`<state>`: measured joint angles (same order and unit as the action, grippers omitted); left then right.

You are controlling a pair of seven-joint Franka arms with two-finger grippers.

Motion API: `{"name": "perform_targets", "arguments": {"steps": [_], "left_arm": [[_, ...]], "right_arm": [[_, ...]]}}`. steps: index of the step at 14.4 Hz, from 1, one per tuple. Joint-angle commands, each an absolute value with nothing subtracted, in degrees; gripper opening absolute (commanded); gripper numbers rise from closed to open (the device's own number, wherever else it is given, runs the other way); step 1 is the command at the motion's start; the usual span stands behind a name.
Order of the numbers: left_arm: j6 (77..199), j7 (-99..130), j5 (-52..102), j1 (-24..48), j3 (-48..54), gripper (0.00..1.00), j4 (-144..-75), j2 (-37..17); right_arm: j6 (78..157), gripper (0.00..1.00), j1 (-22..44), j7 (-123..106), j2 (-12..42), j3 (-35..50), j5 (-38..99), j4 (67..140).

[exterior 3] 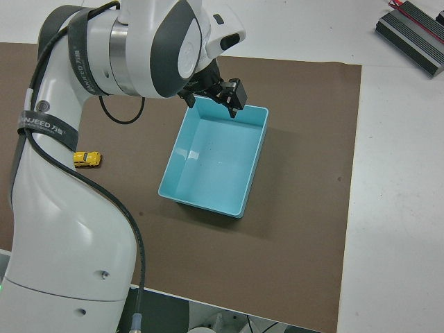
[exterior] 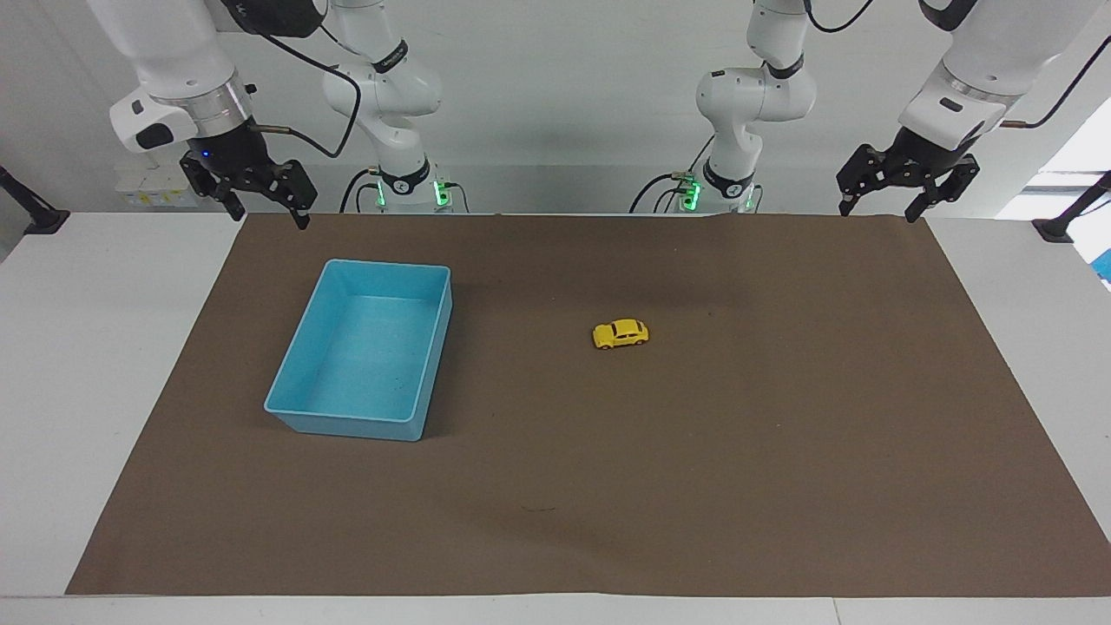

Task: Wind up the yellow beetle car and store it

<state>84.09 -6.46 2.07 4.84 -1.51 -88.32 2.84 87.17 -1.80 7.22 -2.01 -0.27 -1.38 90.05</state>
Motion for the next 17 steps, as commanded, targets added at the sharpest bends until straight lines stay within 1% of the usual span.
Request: {"name": "perform_targets", "arguments": {"steps": [1,13,17], "left_arm": [[83.1,-7.3,2.1,4.7,-1.4,1.00,-89.5,4.1],[84.2,-6.6,2.1,4.8,-1.4,1.00,-90.7,4.5],[84.3,-1.8,2.1,5.2,-1.2,1.00,-91.7,4.6]], "right_arm": [[86.6,1.00,-2.1,6.3,-1.5,-0.1,-1.0,89.0],[86.6,1.00,-2.1,6.3,-1.5,-0.1,-1.0,89.0],[86.6,1.00,-2.1,6.2,-1.5,-0.2,-1.0,89.0]]}}
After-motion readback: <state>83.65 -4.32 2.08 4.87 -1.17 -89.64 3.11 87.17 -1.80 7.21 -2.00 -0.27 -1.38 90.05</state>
